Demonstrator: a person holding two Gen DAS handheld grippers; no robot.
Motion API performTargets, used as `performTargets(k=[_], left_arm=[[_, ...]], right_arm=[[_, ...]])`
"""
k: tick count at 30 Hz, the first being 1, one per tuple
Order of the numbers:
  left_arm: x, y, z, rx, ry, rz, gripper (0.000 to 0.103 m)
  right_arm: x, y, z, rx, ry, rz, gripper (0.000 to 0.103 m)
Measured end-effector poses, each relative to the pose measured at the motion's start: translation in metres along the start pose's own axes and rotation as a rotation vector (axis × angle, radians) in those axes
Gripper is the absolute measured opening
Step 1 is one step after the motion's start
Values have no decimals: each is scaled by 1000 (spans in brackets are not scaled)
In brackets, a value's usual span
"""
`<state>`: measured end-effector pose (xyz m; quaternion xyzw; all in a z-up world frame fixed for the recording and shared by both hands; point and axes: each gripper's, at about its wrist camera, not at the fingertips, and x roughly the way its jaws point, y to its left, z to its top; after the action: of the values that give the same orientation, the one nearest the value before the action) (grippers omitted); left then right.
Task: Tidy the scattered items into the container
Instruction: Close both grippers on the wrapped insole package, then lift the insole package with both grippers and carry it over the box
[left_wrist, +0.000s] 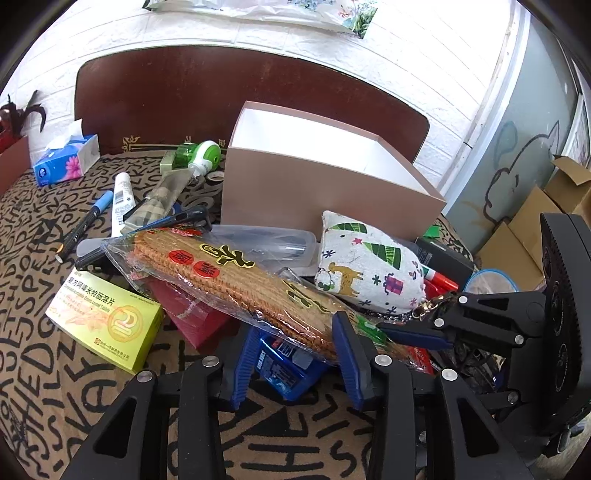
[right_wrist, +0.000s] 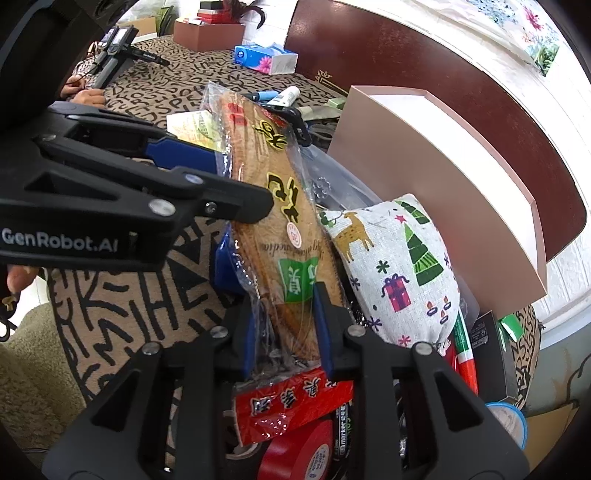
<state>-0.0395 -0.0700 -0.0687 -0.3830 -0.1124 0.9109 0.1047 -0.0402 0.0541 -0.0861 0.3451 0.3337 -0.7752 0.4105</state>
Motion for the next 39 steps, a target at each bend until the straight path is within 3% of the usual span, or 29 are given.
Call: performTargets(k=[6,13,18,20,26,39], left_arm=[[-10,-8,3,14,-15,14,39],[-25,-20,8,51,-42,26,24],[-31,-23,11,58,-55,25,23],[-33,-25,12,58,-59,22,18],[-39,-31,14,64,-77,6,15],[-54,-54,38,112,-126,-29,11]], right_arm=[[-8,1,-1,6,-16,-2,26],[-21,-2,-3,27,-34,-25,19],[-31,-7,-4,55,-53,-17,17],[-34,-7,-4,57,-59,-21,17],[-46,-10,-3,94,-83,-1,16],[-77,-23,11,96,-154,-43,15]])
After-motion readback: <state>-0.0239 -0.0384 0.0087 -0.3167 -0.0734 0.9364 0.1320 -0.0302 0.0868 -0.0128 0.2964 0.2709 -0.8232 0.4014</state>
